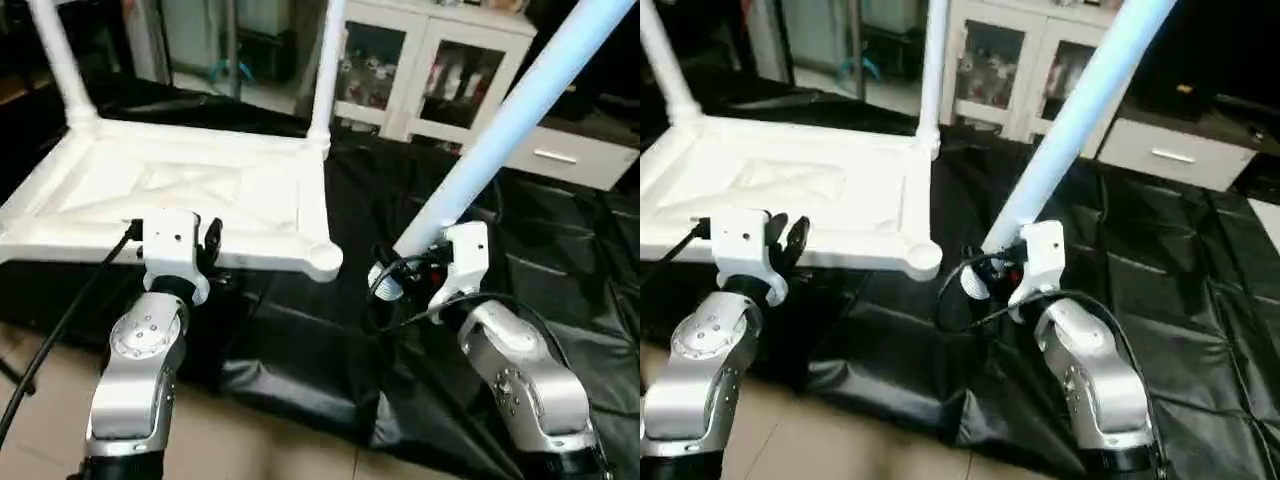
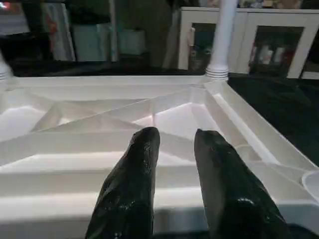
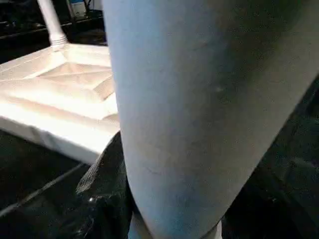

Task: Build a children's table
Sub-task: Insert table leg to table base

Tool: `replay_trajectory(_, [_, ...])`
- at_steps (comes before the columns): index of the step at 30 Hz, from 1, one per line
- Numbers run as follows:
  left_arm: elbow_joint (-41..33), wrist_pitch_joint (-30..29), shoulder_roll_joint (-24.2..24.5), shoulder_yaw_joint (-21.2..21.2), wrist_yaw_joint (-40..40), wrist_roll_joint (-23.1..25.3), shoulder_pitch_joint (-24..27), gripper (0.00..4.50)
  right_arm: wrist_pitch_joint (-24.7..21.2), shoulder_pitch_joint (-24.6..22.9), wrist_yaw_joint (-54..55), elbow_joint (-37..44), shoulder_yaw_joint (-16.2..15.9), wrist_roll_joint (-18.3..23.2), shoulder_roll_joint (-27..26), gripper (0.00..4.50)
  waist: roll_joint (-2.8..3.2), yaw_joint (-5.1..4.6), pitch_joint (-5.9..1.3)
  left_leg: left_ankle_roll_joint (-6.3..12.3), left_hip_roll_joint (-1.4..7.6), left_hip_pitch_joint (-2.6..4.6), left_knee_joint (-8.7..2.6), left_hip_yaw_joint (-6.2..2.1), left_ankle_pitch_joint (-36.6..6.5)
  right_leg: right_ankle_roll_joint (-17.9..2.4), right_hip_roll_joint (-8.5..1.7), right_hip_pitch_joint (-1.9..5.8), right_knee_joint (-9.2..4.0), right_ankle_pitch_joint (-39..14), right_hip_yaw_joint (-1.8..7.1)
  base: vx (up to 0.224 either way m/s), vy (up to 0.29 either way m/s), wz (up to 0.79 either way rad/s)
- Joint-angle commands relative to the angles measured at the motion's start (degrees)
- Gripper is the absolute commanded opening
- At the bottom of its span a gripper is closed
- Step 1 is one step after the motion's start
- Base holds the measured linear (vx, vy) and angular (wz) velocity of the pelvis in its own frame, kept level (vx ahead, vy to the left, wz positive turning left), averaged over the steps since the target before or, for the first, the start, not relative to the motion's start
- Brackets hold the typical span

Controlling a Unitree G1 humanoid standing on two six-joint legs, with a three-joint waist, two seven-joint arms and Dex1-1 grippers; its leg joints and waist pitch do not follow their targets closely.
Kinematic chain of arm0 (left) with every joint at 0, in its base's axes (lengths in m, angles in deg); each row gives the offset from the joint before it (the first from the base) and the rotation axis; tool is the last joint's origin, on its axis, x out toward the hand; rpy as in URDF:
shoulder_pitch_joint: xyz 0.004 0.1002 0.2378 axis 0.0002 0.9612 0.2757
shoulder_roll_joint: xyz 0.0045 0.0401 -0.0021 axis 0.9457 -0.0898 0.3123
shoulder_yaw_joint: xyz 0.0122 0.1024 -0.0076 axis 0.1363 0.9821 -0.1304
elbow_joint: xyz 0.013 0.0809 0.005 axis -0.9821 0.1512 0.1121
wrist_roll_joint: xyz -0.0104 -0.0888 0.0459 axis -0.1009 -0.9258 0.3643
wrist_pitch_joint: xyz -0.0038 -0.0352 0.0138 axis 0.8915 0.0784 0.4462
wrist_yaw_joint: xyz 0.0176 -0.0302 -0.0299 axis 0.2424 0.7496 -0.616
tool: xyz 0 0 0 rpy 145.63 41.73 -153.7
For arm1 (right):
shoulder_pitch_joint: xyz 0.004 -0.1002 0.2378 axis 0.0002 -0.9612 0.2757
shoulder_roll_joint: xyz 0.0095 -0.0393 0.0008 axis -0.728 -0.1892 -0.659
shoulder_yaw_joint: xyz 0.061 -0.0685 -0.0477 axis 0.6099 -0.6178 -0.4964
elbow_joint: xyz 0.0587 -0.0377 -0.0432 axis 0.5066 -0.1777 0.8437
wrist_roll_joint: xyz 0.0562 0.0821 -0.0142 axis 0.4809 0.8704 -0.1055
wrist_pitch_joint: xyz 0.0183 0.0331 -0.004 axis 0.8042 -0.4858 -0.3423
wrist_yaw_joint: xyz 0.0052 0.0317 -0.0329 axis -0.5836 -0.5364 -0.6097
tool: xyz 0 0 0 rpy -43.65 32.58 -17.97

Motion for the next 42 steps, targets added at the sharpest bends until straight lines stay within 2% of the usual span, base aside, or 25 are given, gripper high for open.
replay_trajectory(1, [0.5, 0.4, -0.2, 1.1, 0.2, 0.4, -1.0, 1.41, 0.5, 0.9, -0.1, -0.8, 1.3, 0.3, 0.7, 1.87, 0.32, -0.08, -2.93, 5.91, -0.60, -0.07, -5.15, 1.31, -15.0, -11.6, -1.52, 2.47, -4.20, -13.6, 1.41, 0.145, 0.052, 0.08])
replay_trajectory(4, [0.8, 0.8, -0.1, 1.5, 0.2, 0.6, -1.4, 1.41, 0.7, 0.9, -1.0, -0.7, 1.7, 1.1, 0.8, 1.87, -0.26, 0.12, -4.65, 10.37, -2.28, 0.06, -3.81, 1.33, -1.1, -12.7, -0.42, 4.32, -2.40, 1.0, 1.50, 0.173, 0.037, 0.05])
replay_trajectory(6, [1.4, 1.6, 0.2, 2.0, 0.4, 1.2, -1.9, 1.41, 0.2, 0.7, -1.8, -0.7, 2.4, 2.1, 0.8, 1.87, -0.48, 0.09, -5.42, 15.87, -3.39, 1.66, -2.38, 0.37, 11.4, -11.3, 1.06, 3.79, -0.51, 11.1, 0.95, 0.204, 0.017, 0.05])
replay_trajectory(7, [1.6, 1.9, 0.2, 2.1, 0.6, 1.4, -2.2, 1.41, -0.1, 0.7, -1.9, -0.8, 2.7, 2.4, 0.8, 1.87, 0.07, -0.51, -5.71, 14.87, -2.14, 5.81, -2.52, 0.35, 14.9, -10.9, 1.86, 0.87, 0.94, 11.5, 1.01, 0.209, -0.028, -0.01])
replay_trajectory(8, [1.5, 1.9, 0.1, 2.2, 0.7, 1.5, -2.2, 1.41, 0.0, 0.7, -2.0, -0.8, 2.7, 2.3, 0.8, 1.87, -0.66, -2.22, -4.69, 16.75, 1.65, 9.81, -2.53, -2.70, 20.5, -9.1, 0.37, -5.36, 2.95, 5.7, -0.08, 0.209, -0.028, -0.01])
replay_trajectory(9, [1.5, 1.9, 0.1, 2.3, 0.7, 1.5, -2.2, 1.41, 0.0, 0.7, -2.0, -0.9, 2.6, 2.3, 0.8, 1.87, -1.50, -2.52, -4.86, 17.54, 1.76, 11.42, -1.23, -2.50, 23.0, -8.4, -1.60, -6.78, 3.38, 4.0, 0.61, 0.189, -0.054, -0.26])
replay_trajectory(10, [1.2, 1.8, 0.0, 2.5, 0.8, 1.5, -1.9, 1.41, 0.3, 0.6, -2.0, -0.9, 2.6, 2.3, 0.7, 1.87, -4.37, 0.11, -4.74, 15.03, -7.46, 0.86, 2.32, 2.86, 13.4, -11.0, -0.97, 4.99, 1.80, 9.4, 6.59, 0.203, -0.008, -0.40])
replay_trajectory(11, [1.0, 1.6, -0.2, 2.7, 1.0, 1.6, -1.6, 1.41, 0.8, 0.7, -1.9, -1.0, 2.5, 1.9, 0.7, 1.87, -5.14, 4.84, -4.68, 12.59, -6.22, -9.47, 11.27, 0.11, -5.8, -24.2, -10.23, 13.43, -1.98, 19.4, 15.54, 0.203, -0.008, -0.40])
replay_trajectory(12, [1.0, 1.6, -0.2, 2.7, 1.0, 1.6, -1.6, 1.41, 0.8, 0.7, -1.9, -1.0, 2.5, 1.9, 0.7, 1.87, -5.14, 4.84, -4.68, 12.59, -6.22, -9.47, 11.27, 0.11, -5.8, -24.2, -10.23, 13.43, -1.98, 19.4, 15.54, 0.196, 0.087, -0.15])
replay_trajectory(13, [0.6, 1.1, -0.5, 2.8, 1.5, 1.9, -1.1, 1.41, 0.7, 0.8, -2.2, -1.1, 2.4, 2.1, 0.8, 1.87, -4.21, 5.95, -4.50, 3.30, -1.87, -14.45, 11.84, -3.56, -3.5, -26.1, -9.58, 13.04, 2.79, 57.4, 13.17, 0.059, 0.151, 0.05])
replay_trajectory(14, [0.4, 1.0, -0.5, 3.1, 1.8, 2.3, -0.8, 1.41, 0.7, 0.9, -2.6, -1.3, 2.2, 2.0, 1.0, 1.87, -3.81, 5.96, -4.66, 2.74, -0.91, -14.47, 9.70, -4.24, 1.1, -24.2, -8.27, 12.40, 3.64, 64.7, 10.78, 0.059, 0.151, 0.05])
replay_trajectory(15, [0.3, 0.9, -0.4, 3.2, 2.0, 2.6, -0.7, 1.41, 0.7, 1.0, -2.9, -1.5, 2.0, 2.0, 1.1, 1.87, -0.33, 4.57, -4.67, 6.98, -1.12, -11.46, 2.71, -3.75, 22.1, -13.9, 0.48, 8.76, 7.01, 59.9, 2.28, -0.215, 0.115, -0.05])
replay_trajectory(16, [0.4, 1.2, -0.5, 3.0, 1.8, 2.2, -0.5, 1.41, 0.6, 1.2, -3.1, -1.6, 1.9, 2.1, 1.0, 1.87, 2.50, 2.54, -5.33, 11.06, -1.36, -6.16, 3.06, -5.61, 37.1, -8.2, 3.75, 2.93, 8.88, 40.7, -1.86, -0.259, 0.005, -0.34])
replay_trajectory(17, [0.5, 1.7, -0.6, 2.7, 1.6, 1.8, -0.5, 1.41, 0.5, 1.3, -3.6, -1.6, 1.6, 2.2, 1.1, 1.87, 4.12, 1.08, -4.84, 23.62, 4.76, -3.51, 1.16, -11.63, 52.4, -2.0, 2.16, -2.35, 12.24, 1.8, -1.75, -0.259, 0.005, -0.34])
replay_trajectory(18, [0.5, 1.9, -0.6, 2.6, 1.3, 1.3, -0.4, 1.41, 0.6, 1.3, -4.3, -1.3, 1.3, 2.4, 1.3, 1.87, 2.42, 3.70, -4.61, 20.79, 3.81, -3.82, 3.69, -9.96, 63.5, 2.5, 0.46, -3.28, 9.57, 4.2, 0.55, -0.019, -0.018, -0.27])
replay_trajectory(19, [0.5, 2.3, -0.2, 2.8, 0.6, 1.2, -0.2, 1.41, 0.5, 1.4, -4.9, -1.1, 1.2, 2.7, 1.4, 1.87, 1.46, 4.42, -5.54, 13.48, 1.90, -3.81, 4.16, -7.93, 70.7, 5.7, 0.81, -3.72, 7.38, 11.6, 1.24, 0.083, 0.042, -0.02])
replay_trajectory(20, [0.4, 2.9, 0.1, 3.1, -0.2, 0.9, 0.0, 1.41, 0.5, 1.4, -5.4, -1.0, 1.1, 2.8, 1.5, 1.87, 1.00, 4.47, -5.67, 10.94, 1.23, -3.60, 3.91, -8.34, 72.8, 6.1, 0.75, -3.79, 6.33, 13.4, 1.60, 0.083, 0.042, -0.02])
replay_trajectory(22, [0.2, 2.7, 0.8, 3.7, -1.9, 0.4, 0.3, 1.41, 0.7, 1.5, -6.3, -1.2, 0.9, 2.9, 1.8, 1.87, -1.04, 4.94, -4.42, 5.83, -0.73, -5.64, 2.82, -5.55, 49.6, 3.3, -1.43, -3.31, 1.51, 15.3, 3.32, -0.029, 0.001, -0.01])
replay_trajectory(23, [0.2, 2.8, 1.2, 3.9, -3.2, -0.2, 0.4, 1.41, 0.9, 1.4, -6.5, -1.4, 0.9, 2.8, 2.0, 1.87, -1.77, 5.35, -3.88, 3.61, -2.15, -7.29, 1.83, -3.37, 22.7, 1.5, -4.19, -1.47, -0.22, 11.8, 3.93, -0.059, 0.002, -0.02])
replay_trajectory(24, [0.2, 2.8, 1.8, 4.2, -4.9, -1.3, 0.5, 1.41, 1.1, 1.4, -6.7, -1.5, 1.0, 2.6, 2.1, 1.87, -1.36, 5.83, -3.98, 1.47, -1.13, -7.13, -0.40, -2.94, 5.1, 0.0, -5.46, -0.04, -1.09, 5.6, 4.13, -0.069, -0.021, -0.08])
replay_trajectory(25, [0.1, 2.2, 3.1, 4.7, -7.5, -2.6, 0.3, 1.41, 1.0, 1.7, -6.8, -1.7, 1.4, 2.9, 2.2, 1.87, -0.79, 5.57, -3.48, -0.87, -0.34, -6.25, -2.43, -2.52, -6.8, -1.5, -4.82, -0.54, -2.04, -3.6, 3.58, -0.100, -0.027, -0.07])
replay_trajectory(28, [-0.2, 1.0, 5.9, 5.4, -14.9, -6.5, -0.1, 1.77, 1.1, 2.4, -7.6, -2.3, 1.8, 3.6, 2.4, 1.87, -0.21, 4.06, -2.26, -4.37, 0.58, -5.11, -4.56, -2.52, -29.1, -2.4, -4.83, -1.99, -4.40, -27.1, 3.19, -0.117, -0.016, -0.10])
replay_trajectory(32, [1.2, 0.2, 13.2, 9.2, -27.5, -8.3, -0.9, 1.95, 0.6, 2.5, -11.3, -2.2, 2.5, 6.2, 3.8, 1.87, 0.70, 3.59, -2.03, -4.57, 0.65, -4.74, -4.95, -3.11, -35.7, -1.9, -5.48, -1.85, -5.54, -34.2, 2.45, -0.104, 0.012, -0.16])
replay_trajectory(36, [7.1, 1.9, 17.7, 12.0, -37.4, -8.5, -4.6, 2.35, 0.7, 2.9, -15.7, -3.2, 2.9, 7.5, 6.2, 1.87, 0.90, 3.16, -2.43, -4.21, 0.73, -5.09, -5.73, -2.35, -30.3, -3.3, -5.10, -1.80, -4.74, -23.0, 2.36, -0.057, 0.018, -0.13])
replay_trajectory(42, [18.1, 4.2, 21.4, 16.6, -44.3, -5.8, -11.5, 2.67, 2.4, 4.2, -18.1, -7.4, 2.8, 5.8, 8.6, 1.87, 1.34, 2.55, -1.71, -4.54, 0.87, -4.27, -5.79, -1.97, -35.1, -3.0, -5.81, -2.19, -5.88, -32.3, 1.61, -0.057, 0.021, -0.08])
